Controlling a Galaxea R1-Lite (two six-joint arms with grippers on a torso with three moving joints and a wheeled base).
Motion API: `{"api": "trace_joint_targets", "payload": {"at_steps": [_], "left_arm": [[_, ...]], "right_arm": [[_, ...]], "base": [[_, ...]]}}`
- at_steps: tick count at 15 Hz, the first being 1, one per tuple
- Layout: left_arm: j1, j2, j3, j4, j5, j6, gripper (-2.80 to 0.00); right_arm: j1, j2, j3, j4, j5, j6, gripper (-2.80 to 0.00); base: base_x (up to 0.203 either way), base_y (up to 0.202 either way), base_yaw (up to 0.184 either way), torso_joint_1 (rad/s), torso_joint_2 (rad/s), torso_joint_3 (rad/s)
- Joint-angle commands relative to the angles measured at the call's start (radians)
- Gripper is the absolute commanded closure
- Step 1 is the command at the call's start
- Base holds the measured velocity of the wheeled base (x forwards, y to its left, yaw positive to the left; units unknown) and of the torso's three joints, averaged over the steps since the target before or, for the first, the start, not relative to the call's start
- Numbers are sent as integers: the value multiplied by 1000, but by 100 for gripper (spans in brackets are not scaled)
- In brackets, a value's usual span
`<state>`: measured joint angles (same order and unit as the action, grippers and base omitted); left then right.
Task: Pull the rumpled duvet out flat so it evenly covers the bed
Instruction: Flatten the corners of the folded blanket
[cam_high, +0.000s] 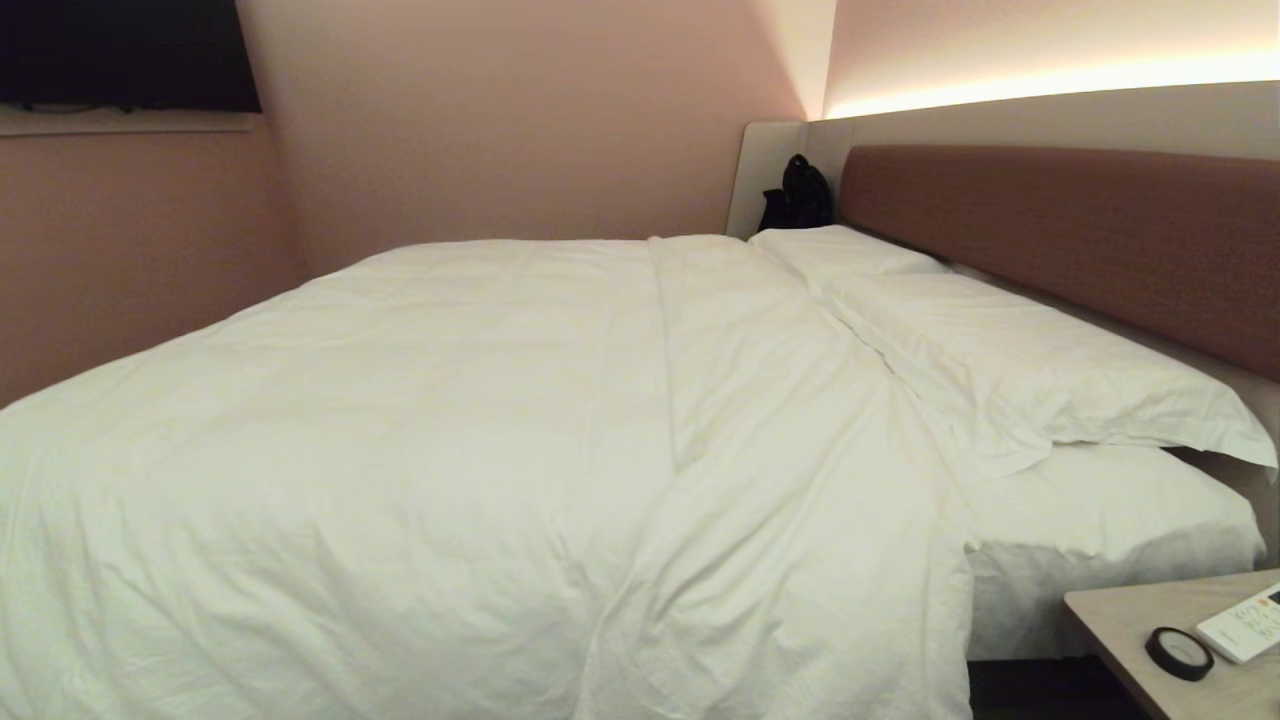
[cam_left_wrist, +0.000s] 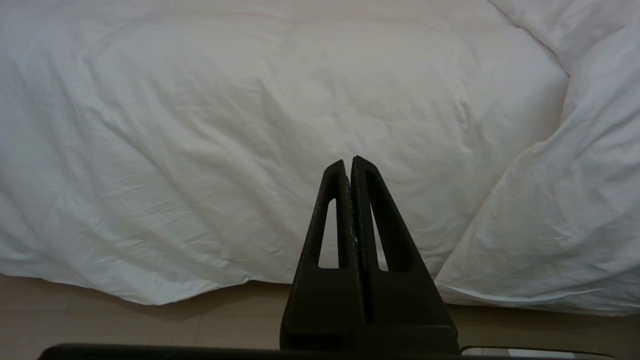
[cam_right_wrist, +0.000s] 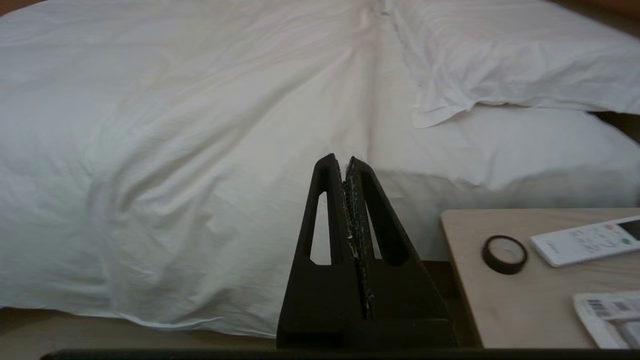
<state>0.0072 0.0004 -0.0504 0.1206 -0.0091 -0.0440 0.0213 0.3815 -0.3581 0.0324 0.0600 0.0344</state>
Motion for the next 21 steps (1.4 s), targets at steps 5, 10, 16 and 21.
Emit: {"api": "trace_joint_targets", "payload": {"at_steps": [5,10,16,21], "left_arm": [[0,0,0,1,0,0,0],[0,0,0,1,0,0,0],[0,0,0,1,0,1,0],[0,0,0,1,0,0,0]], "right_arm": [[2,351,-63,-123,61,147,0],[2,630,-65,-290,62,166,0],[2,917,-66,-513,58,187,0],[2,1108,-74,-641,54,195,0]], "base": [[0,0,0,0,0,0],[0,0,0,0,0,0],[0,0,0,0,0,0],[0,0,0,0,0,0]]}}
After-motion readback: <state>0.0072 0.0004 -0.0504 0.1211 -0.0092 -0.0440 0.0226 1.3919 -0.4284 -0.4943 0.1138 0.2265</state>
